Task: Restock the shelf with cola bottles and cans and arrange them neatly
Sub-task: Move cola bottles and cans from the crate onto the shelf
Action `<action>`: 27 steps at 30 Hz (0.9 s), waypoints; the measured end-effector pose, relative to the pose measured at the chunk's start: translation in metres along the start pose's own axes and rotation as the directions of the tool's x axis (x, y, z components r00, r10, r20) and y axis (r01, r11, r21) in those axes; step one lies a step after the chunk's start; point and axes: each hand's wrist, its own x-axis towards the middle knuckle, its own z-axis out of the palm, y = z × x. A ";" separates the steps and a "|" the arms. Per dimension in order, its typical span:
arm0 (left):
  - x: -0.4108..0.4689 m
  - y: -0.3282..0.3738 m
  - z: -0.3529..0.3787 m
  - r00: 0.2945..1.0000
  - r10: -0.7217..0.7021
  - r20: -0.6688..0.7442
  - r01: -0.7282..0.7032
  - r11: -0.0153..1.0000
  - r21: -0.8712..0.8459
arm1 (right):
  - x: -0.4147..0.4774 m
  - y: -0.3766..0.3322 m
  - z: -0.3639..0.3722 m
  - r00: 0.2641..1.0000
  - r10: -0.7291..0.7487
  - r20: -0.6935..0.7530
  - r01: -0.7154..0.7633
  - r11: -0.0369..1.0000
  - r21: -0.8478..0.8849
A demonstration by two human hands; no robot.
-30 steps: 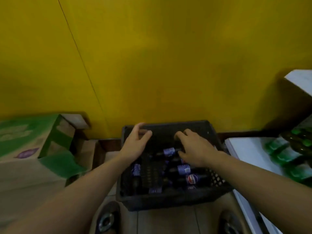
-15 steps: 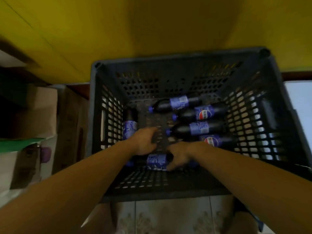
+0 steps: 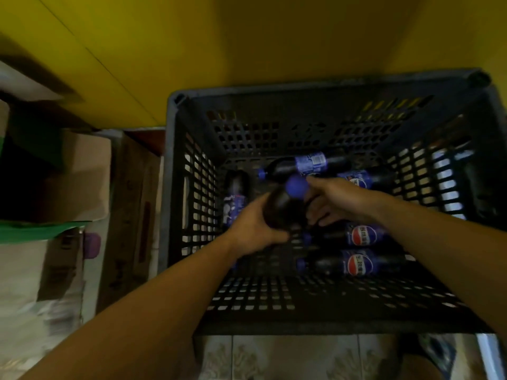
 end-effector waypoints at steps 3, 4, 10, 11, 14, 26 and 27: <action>-0.003 0.023 -0.019 0.974 -0.066 -0.218 0.015 0.974 -0.224 | 0.023 -0.001 0.040 0.998 -0.028 -0.058 0.014 0.974 -0.226; -0.004 0.029 -0.028 0.962 -0.080 -0.262 0.011 0.967 -0.256 | 0.033 -0.002 0.061 0.996 -0.060 -0.062 0.046 0.978 -0.204; -0.021 0.037 -0.058 0.904 -0.005 -0.427 -0.099 0.970 -0.220 | 0.177 0.047 0.154 0.967 -0.192 -0.165 0.149 0.959 -0.243; -0.023 0.037 -0.057 0.907 -0.006 -0.420 -0.098 0.969 -0.225 | 0.202 0.060 0.160 0.969 -0.169 -0.181 0.115 0.954 -0.276; -0.024 0.038 -0.057 0.913 0.016 -0.409 -0.110 0.972 -0.207 | 0.187 0.051 0.152 0.966 -0.189 -0.175 0.111 0.919 -0.378; -0.118 0.161 -0.063 0.883 0.136 -0.450 -0.243 0.951 -0.189 | -0.116 -0.066 0.047 0.798 -0.534 -0.280 0.066 0.539 -0.840; -0.131 0.178 -0.063 0.873 0.172 -0.456 -0.279 0.944 -0.178 | -0.146 -0.074 0.043 0.768 -0.578 -0.276 0.047 0.480 -0.876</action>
